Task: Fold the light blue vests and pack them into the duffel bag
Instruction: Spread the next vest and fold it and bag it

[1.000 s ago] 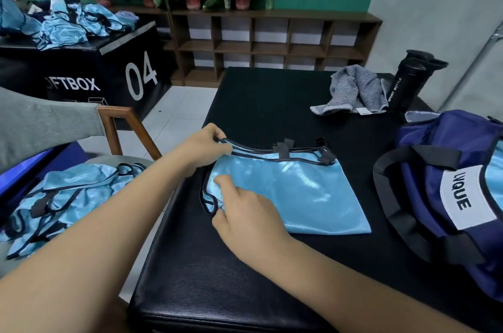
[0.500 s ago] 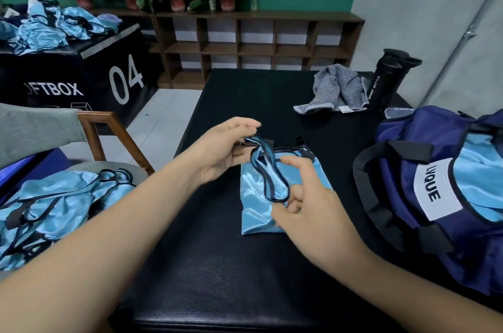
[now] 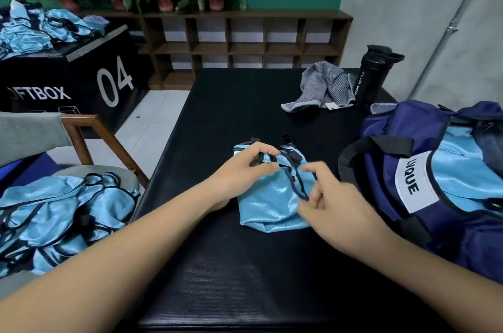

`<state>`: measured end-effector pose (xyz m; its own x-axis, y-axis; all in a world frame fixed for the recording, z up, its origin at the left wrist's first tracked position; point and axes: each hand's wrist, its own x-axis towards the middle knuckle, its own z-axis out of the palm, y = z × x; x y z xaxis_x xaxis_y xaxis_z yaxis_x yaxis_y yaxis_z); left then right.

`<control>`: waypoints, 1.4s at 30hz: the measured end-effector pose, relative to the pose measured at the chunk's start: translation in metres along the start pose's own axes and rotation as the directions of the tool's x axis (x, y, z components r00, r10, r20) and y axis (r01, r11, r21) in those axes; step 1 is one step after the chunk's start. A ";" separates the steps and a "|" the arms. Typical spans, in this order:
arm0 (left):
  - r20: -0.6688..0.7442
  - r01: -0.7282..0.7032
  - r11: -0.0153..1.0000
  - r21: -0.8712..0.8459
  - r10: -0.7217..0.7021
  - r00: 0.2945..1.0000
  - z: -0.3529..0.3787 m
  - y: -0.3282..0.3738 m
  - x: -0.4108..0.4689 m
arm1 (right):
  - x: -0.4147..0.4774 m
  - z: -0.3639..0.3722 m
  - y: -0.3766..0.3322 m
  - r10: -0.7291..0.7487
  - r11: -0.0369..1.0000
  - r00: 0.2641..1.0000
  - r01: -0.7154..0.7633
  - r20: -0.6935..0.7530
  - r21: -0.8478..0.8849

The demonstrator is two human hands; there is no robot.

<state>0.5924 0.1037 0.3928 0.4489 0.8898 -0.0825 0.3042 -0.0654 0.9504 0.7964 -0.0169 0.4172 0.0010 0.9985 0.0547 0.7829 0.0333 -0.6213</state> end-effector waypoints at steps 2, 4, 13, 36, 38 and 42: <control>0.007 0.002 1.000 -0.015 -0.002 1.000 -0.001 -0.001 -0.001 | 0.013 -0.012 -0.003 -0.024 0.997 0.994 0.032 -0.111 0.066; 0.008 0.002 1.000 -0.009 -0.002 1.000 -0.002 -0.002 -0.001 | 0.031 -0.019 -0.003 0.003 0.995 0.986 0.013 -0.165 0.096; -0.013 -0.038 0.997 -0.068 0.037 0.999 -0.008 0.002 -0.003 | 0.092 0.000 0.023 0.335 0.875 0.941 -0.330 0.048 0.354; 0.084 -0.153 0.969 0.196 0.138 0.987 -0.004 -0.013 0.000 | 0.119 0.000 0.024 0.365 0.610 0.923 -0.334 0.119 0.719; 0.124 -0.191 0.929 0.318 0.160 0.979 -0.002 -0.018 0.001 | 0.113 0.001 0.021 0.340 0.751 0.940 -0.266 -0.008 0.605; 0.219 -0.293 0.782 0.551 0.203 0.954 0.003 -0.024 0.002 | 0.084 0.004 0.011 -0.012 0.989 0.977 0.042 -0.213 0.140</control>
<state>0.5885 0.1055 0.3686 0.6743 0.7369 0.0486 0.5691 -0.5604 0.6017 0.8026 0.0674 0.4122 0.1244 0.9658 0.2274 0.6877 0.0813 -0.7214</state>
